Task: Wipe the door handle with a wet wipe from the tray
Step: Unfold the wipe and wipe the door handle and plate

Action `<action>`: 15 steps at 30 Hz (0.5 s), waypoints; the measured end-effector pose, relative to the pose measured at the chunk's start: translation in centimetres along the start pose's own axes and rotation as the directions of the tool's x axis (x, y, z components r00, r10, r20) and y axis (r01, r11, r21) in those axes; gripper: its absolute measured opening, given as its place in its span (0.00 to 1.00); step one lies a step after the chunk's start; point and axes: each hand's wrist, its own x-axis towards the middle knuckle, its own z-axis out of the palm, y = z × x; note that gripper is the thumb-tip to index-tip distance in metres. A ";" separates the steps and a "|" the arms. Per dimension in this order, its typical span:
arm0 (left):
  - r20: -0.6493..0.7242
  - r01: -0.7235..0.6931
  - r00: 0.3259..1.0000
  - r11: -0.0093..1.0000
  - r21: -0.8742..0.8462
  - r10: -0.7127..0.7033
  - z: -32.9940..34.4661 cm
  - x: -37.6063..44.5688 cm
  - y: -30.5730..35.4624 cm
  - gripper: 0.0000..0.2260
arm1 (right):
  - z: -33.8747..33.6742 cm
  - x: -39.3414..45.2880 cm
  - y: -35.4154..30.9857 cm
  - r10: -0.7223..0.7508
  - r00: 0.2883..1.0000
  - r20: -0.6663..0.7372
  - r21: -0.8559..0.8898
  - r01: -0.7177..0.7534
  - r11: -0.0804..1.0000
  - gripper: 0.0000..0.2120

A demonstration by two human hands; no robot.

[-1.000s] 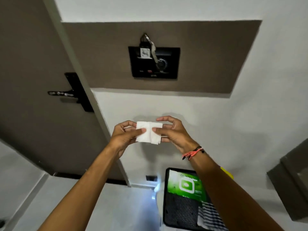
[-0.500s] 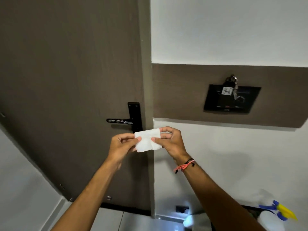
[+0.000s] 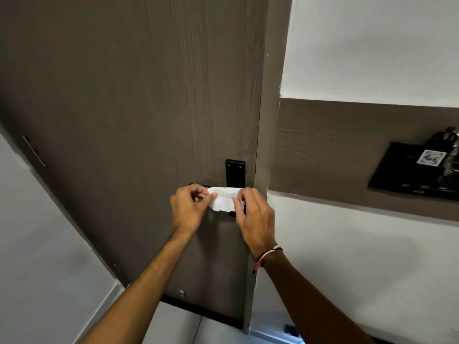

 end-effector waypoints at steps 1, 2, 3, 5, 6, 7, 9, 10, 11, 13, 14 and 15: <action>-0.006 -0.003 1.000 1.000 0.024 0.003 0.3 0.5 0.0 0.08 | 0.6 0.0 0.5 -0.033 0.999 -0.007 -0.029 0.032 0.999 0.02; -0.009 -0.006 1.000 0.999 0.039 0.007 0.5 0.9 0.0 0.08 | 1.2 0.0 0.8 -0.027 1.000 0.001 -0.035 0.027 0.999 0.02; -0.009 -0.007 1.000 0.999 0.050 0.008 0.7 1.2 -0.1 0.08 | 1.8 -0.1 1.2 0.004 1.000 0.008 -0.051 -0.004 0.999 0.04; -0.010 0.000 1.000 0.998 0.066 0.001 1.0 1.7 -0.3 0.08 | 2.6 -0.3 1.4 0.103 0.995 -0.010 -0.032 -0.103 0.994 0.06; -0.007 0.003 1.000 0.997 0.077 -0.002 1.0 1.9 -0.4 0.08 | 2.9 -0.3 1.2 0.077 0.993 -0.086 -0.052 -0.082 0.995 0.09; -0.003 -0.001 1.000 0.996 0.089 0.001 1.0 1.9 -0.5 0.07 | 3.2 -0.5 1.1 -0.011 0.987 -0.163 -0.129 -0.010 0.992 0.11; 0.019 -0.038 0.999 0.991 0.128 0.035 0.9 2.4 -0.7 0.07 | 4.1 -1.2 1.2 -0.244 0.952 -0.183 -0.349 0.169 0.922 0.08; 0.034 -0.060 0.998 0.986 0.153 0.056 0.7 2.7 -0.8 0.06 | 4.5 -1.6 0.9 -0.281 0.949 -0.143 -0.426 0.197 0.883 0.09; 0.043 -0.078 0.997 0.981 0.179 0.071 0.7 2.9 -0.8 0.06 | 4.8 -2.1 0.8 -0.285 0.953 -0.100 -0.478 0.206 0.854 0.12; 0.067 -0.105 0.993 0.972 0.209 0.093 0.3 3.2 -0.8 0.06 | 5.6 -3.2 0.3 -0.234 0.971 -0.041 -0.513 0.181 0.839 0.19; 0.081 -0.116 0.992 0.970 0.215 0.101 0.2 3.3 -0.8 0.06 | 5.9 -3.5 0.0 -0.212 0.977 -0.026 -0.512 0.169 0.842 0.24; 0.100 -0.127 0.989 0.969 0.210 0.107 0.0 3.5 -0.9 0.06 | 6.2 -3.7 -0.4 -0.196 0.981 -0.010 -0.513 0.163 0.842 0.28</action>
